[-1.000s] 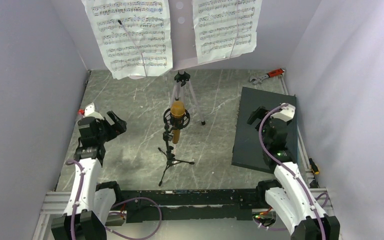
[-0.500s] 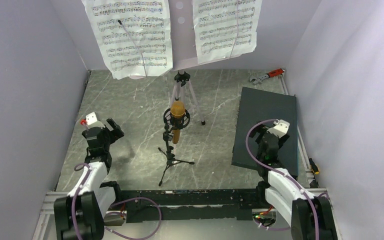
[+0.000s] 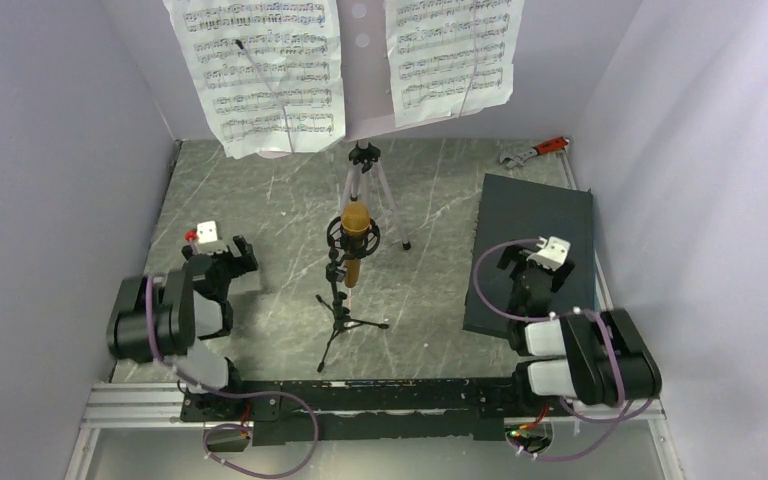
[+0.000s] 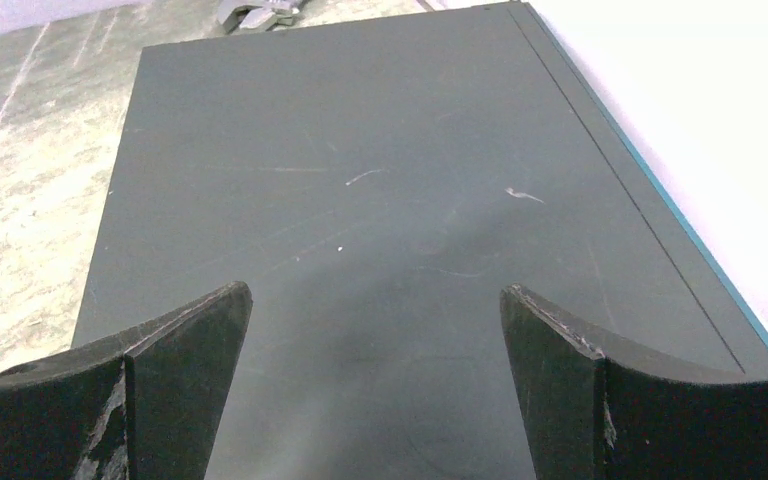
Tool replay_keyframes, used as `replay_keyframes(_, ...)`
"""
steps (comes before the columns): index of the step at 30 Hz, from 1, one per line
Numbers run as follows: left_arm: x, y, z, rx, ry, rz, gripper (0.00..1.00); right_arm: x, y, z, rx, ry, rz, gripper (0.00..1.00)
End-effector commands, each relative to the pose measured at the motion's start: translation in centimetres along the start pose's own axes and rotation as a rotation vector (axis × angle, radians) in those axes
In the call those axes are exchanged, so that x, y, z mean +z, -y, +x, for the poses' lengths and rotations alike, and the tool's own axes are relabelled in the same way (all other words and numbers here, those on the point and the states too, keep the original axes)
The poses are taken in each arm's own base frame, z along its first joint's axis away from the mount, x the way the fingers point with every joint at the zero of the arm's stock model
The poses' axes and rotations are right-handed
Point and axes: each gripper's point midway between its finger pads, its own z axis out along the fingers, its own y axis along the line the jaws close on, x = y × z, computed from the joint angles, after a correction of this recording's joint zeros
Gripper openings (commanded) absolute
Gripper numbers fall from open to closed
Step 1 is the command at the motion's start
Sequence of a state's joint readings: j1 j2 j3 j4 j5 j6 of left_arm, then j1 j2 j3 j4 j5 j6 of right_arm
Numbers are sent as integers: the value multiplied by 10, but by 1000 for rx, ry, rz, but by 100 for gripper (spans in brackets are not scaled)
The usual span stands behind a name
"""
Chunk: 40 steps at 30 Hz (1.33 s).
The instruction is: Set up the instrument practice props
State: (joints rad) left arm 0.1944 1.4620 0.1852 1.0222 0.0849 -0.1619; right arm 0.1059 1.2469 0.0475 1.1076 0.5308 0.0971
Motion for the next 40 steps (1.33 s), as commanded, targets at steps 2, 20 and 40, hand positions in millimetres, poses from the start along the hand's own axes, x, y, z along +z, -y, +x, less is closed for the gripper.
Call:
replay_keyframes(2,9,9,-29,75,196,73,94,13,-27,-26,-10,145,-117,100)
replay_keyframes(20,51,22,-6,138,-58,74,94,40,-34,-10,-54,23,-65,100)
replay_keyframes(40,51,22,-7,138,-56,73,94,41,-35,-10,-53,22,-69,100)
